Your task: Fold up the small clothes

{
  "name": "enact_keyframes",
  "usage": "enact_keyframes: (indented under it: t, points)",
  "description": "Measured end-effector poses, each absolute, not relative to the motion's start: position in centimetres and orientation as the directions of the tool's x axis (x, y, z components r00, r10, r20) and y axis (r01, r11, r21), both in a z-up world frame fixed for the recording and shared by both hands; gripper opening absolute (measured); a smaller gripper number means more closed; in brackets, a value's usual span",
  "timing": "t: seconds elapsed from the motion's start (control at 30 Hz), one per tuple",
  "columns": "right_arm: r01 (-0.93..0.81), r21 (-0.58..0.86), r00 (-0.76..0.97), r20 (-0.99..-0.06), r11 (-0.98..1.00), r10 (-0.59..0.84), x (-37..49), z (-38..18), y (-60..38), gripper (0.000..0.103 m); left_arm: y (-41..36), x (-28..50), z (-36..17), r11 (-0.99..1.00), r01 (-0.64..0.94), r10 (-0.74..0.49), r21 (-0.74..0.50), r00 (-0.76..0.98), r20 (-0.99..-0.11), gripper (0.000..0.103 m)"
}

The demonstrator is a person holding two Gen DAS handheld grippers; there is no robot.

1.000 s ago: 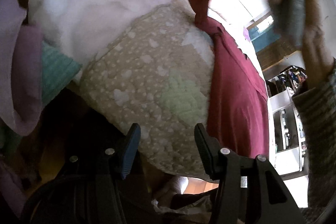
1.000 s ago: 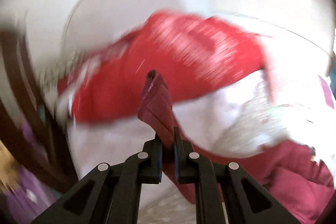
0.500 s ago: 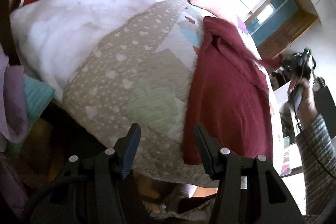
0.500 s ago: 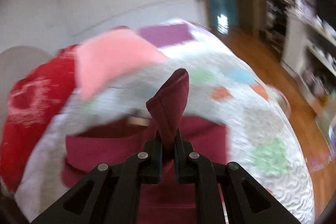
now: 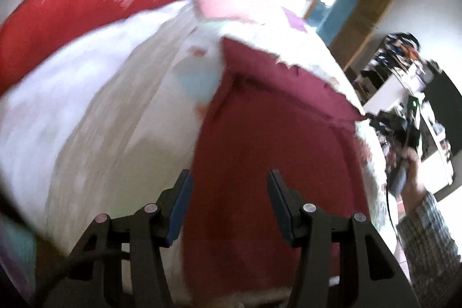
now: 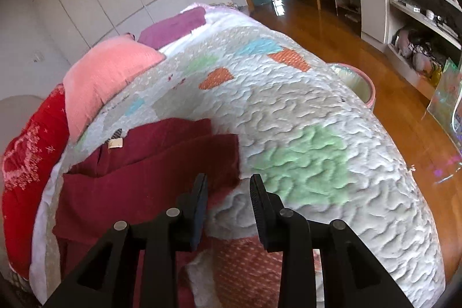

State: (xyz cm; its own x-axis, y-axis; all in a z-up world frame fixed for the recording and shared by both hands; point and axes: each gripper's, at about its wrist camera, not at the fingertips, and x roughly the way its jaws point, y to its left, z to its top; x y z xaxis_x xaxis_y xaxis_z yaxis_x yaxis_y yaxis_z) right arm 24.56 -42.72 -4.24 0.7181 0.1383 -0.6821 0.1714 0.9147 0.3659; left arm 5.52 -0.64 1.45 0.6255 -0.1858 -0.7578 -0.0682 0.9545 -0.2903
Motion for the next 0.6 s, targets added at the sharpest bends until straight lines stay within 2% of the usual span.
enact_keyframes:
  t: [0.1, 0.27, 0.33, 0.4, 0.5, 0.6]
  points:
    - [0.157, 0.399, 0.715, -0.677, 0.903, 0.175, 23.2, -4.6, -43.4, 0.037, -2.5, 12.2, 1.8, 0.969, -0.023, -0.175, -0.247, 0.641, -0.747, 0.052]
    - [0.116, 0.402, 0.695, -0.686, 0.908, 0.216, 21.0, -5.8, -43.2, 0.039, -4.8, 21.3, -0.1, 0.985, -0.032, -0.115, -0.17, 0.616, -0.78, 0.052]
    - [0.11, 0.392, 0.685, -0.696, 0.913, 0.216, 20.2, -6.5, -43.2, 0.046, -4.6, 24.0, -1.2, 0.988, -0.062, -0.078, -0.145, 0.607, -0.791, 0.052]
    - [0.114, 0.387, 0.679, -0.702, 0.915, 0.213, 19.5, -7.2, -43.5, 0.048, -3.8, 25.7, -2.3, 0.979, -0.104, -0.083, -0.175, 0.579, -0.811, 0.052]
    - [0.117, 0.386, 0.678, -0.705, 0.915, 0.21, 18.7, -8.2, -43.9, 0.048, -3.0, 28.0, -3.8, 0.951, -0.165, -0.128, -0.26, 0.555, -0.822, 0.058]
    - [0.108, 0.368, 0.687, -0.699, 0.923, 0.198, 18.2, -8.6, -43.7, 0.048, -4.5, 30.3, -4.9, 0.966, -0.143, -0.111, -0.213, 0.516, -0.849, 0.058]
